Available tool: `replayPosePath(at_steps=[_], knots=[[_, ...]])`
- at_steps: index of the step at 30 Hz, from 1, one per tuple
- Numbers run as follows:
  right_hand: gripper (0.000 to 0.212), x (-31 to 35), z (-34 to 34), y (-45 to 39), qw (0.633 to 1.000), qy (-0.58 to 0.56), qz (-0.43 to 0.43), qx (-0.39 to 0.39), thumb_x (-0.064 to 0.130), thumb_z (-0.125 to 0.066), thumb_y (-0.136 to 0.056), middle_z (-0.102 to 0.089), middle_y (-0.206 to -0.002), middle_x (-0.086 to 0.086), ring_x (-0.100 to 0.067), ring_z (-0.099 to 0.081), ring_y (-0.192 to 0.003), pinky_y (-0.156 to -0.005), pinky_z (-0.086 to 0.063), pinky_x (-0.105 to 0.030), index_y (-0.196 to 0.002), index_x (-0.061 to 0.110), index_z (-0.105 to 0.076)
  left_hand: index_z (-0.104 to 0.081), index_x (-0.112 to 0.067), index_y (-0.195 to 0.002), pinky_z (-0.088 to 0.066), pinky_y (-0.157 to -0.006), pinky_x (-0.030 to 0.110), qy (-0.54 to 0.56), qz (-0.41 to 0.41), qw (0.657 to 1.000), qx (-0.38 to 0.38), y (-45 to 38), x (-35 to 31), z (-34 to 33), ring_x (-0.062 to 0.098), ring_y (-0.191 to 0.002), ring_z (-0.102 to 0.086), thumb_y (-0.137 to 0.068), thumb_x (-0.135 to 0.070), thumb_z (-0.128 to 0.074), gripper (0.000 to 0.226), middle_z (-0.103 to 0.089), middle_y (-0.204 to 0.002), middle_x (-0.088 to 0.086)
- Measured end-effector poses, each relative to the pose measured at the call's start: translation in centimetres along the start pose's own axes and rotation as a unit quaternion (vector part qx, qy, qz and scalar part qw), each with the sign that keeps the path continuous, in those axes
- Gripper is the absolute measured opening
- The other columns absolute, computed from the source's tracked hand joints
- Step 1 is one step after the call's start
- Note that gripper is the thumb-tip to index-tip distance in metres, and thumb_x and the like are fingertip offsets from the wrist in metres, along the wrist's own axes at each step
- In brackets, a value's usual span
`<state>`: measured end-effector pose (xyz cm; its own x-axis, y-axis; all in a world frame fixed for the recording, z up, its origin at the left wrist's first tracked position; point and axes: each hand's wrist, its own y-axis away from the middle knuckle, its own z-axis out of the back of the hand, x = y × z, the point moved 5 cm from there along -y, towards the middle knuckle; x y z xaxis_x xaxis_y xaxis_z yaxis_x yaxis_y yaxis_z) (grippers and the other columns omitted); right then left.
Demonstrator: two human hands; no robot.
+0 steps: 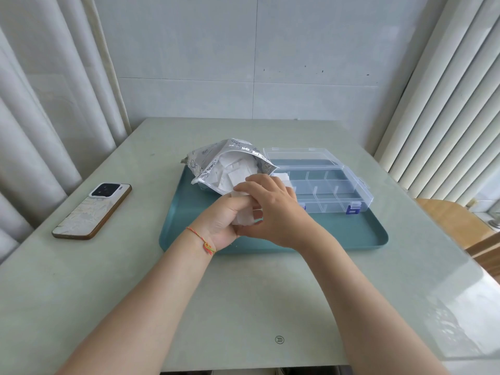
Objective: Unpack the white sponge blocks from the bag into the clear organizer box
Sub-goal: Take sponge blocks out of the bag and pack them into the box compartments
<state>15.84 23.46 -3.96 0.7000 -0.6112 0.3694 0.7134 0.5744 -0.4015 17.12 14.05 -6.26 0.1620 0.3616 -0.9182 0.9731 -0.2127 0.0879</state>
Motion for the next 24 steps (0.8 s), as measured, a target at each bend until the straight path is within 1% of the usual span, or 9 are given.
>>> replayPosePath(at_steps=[5,8,10,13,15,17,20,22,24], knots=[[0.090,-0.02,-0.09,0.04,1.000,-0.009,-0.001,0.030,0.051,-0.086,-0.061,-0.041,-0.137,0.010,-0.015,-0.034,-0.128,-0.101,-0.030,-0.038,-0.139,0.036,-0.043,-0.058,-0.018,-0.082,-0.044,-0.050,0.019,-0.026,0.000,1.000,-0.011,-0.01,0.07,0.29,0.012,-0.062,-0.047,-0.076,-0.008,-0.060,0.012,-0.047,-0.070,0.000],[0.081,0.09,-0.03,-0.03,1.000,0.001,-0.006,0.023,0.047,-0.086,-0.064,-0.042,-0.135,0.009,-0.016,-0.034,-0.126,-0.102,-0.031,-0.040,-0.135,0.032,-0.050,-0.059,-0.019,-0.081,-0.036,-0.045,0.017,-0.055,-0.013,0.998,-0.006,0.12,-0.06,0.13,0.008,-0.050,-0.039,-0.079,-0.007,-0.059,0.013,-0.043,-0.060,-0.004],[0.078,0.03,0.21,-0.10,1.000,0.008,-0.011,0.010,0.047,-0.086,-0.064,-0.043,-0.134,0.007,-0.017,-0.035,-0.125,-0.101,-0.031,-0.039,-0.133,0.030,-0.052,-0.060,-0.016,-0.093,-0.035,-0.047,0.017,-0.062,-0.024,0.998,0.012,0.17,-0.19,-0.19,0.008,-0.056,-0.043,-0.077,-0.010,-0.060,0.017,-0.048,-0.067,-0.003],[0.085,-0.06,0.22,-0.05,1.000,0.006,-0.012,0.011,0.052,-0.086,-0.061,-0.041,-0.135,0.008,-0.017,-0.034,-0.126,-0.099,-0.030,-0.037,-0.135,0.033,-0.048,-0.055,-0.013,-0.110,-0.043,-0.053,0.018,-0.047,-0.023,0.998,0.028,0.17,-0.27,-0.43,0.013,-0.070,-0.052,-0.087,-0.001,-0.058,0.026,-0.054,-0.086,0.003],[0.081,-0.02,0.03,0.02,1.000,0.009,-0.010,0.011,0.051,-0.086,-0.061,-0.041,-0.136,0.008,-0.018,-0.034,-0.127,-0.101,-0.030,-0.039,-0.132,0.034,-0.050,-0.056,-0.014,-0.108,-0.046,-0.052,0.019,-0.031,-0.020,0.999,0.034,0.13,-0.12,-0.42,0.012,-0.070,-0.057,-0.088,-0.001,-0.057,0.024,-0.058,-0.086,0.003],[0.075,0.05,0.01,-0.01,1.000,0.018,-0.007,0.004,0.049,-0.085,-0.063,-0.040,-0.137,0.007,-0.019,-0.033,-0.129,-0.102,-0.031,-0.042,-0.129,0.036,-0.053,-0.059,-0.016,-0.103,-0.048,-0.053,0.021,-0.010,-0.017,0.999,0.037,0.10,-0.09,-0.39,0.012,-0.069,-0.059,-0.083,-0.004,-0.059,0.023,-0.061,-0.083,0.001],[0.076,0.11,-0.03,-0.03,1.000,0.011,-0.007,0.028,0.050,-0.085,-0.062,-0.037,-0.141,0.007,-0.016,-0.027,-0.133,-0.105,-0.026,-0.039,-0.130,0.044,-0.051,-0.061,-0.017,-0.097,-0.047,-0.055,0.021,0.000,-0.005,1.000,0.020,-0.09,0.21,-0.04,0.013,-0.066,-0.052,-0.080,-0.003,-0.060,0.022,-0.057,-0.076,0.001],[0.082,0.11,0.01,0.14,0.998,-0.024,-0.012,0.055,0.053,-0.085,-0.061,-0.036,-0.141,0.010,-0.013,-0.026,-0.134,-0.107,-0.024,-0.036,-0.133,0.046,-0.046,-0.063,-0.017,-0.092,-0.043,-0.052,0.020,-0.005,-0.007,1.000,0.007,-0.14,0.19,0.11,0.013,-0.063,-0.044,-0.081,-0.002,-0.060,0.019,-0.052,-0.070,-0.001],[0.077,-0.08,0.67,0.21,0.993,-0.103,-0.021,0.058,0.044,-0.082,-0.068,-0.041,-0.135,0.013,-0.008,-0.033,-0.130,-0.108,-0.030,-0.033,-0.136,0.041,-0.046,-0.066,-0.021,-0.093,-0.037,-0.050,0.019,-0.031,-0.013,0.999,0.007,-0.17,-0.04,0.10,0.011,-0.059,-0.040,-0.085,-0.001,-0.059,0.022,-0.050,-0.068,-0.004]])
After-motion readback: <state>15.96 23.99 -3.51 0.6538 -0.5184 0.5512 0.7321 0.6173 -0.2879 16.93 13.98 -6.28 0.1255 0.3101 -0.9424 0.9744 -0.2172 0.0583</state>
